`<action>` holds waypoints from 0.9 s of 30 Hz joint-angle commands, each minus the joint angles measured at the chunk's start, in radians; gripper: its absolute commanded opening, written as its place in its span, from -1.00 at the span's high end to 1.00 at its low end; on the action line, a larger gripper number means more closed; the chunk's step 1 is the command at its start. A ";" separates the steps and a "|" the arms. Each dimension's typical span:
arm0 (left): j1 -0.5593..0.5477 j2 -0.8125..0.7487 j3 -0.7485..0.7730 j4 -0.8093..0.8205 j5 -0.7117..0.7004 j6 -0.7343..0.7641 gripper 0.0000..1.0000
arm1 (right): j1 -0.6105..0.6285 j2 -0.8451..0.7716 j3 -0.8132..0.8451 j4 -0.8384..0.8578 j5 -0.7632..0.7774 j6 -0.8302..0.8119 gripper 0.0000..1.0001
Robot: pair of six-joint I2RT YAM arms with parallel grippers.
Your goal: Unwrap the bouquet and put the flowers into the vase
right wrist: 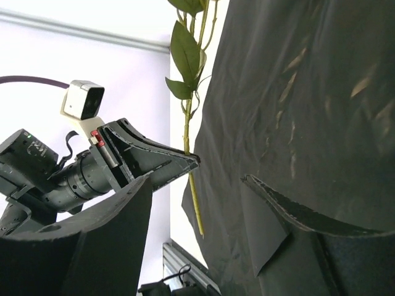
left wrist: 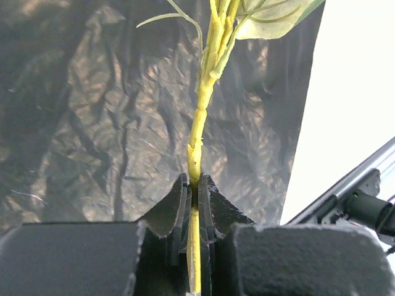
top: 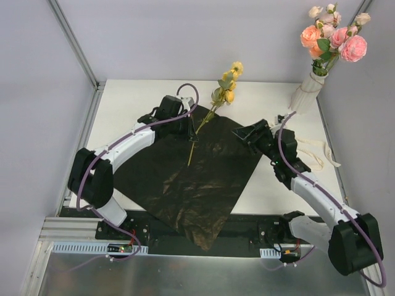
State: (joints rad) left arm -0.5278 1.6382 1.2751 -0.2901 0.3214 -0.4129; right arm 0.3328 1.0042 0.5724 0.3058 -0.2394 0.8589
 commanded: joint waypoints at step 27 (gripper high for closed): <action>-0.081 -0.339 -0.284 0.215 0.197 -0.106 1.00 | 0.244 0.402 0.363 0.007 0.218 0.078 0.42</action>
State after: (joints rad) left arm -0.6025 1.3148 0.9955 -0.1169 0.4717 -0.5251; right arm 0.5739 1.4025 0.8898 0.3225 -0.0895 0.9367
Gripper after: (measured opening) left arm 0.047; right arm 0.397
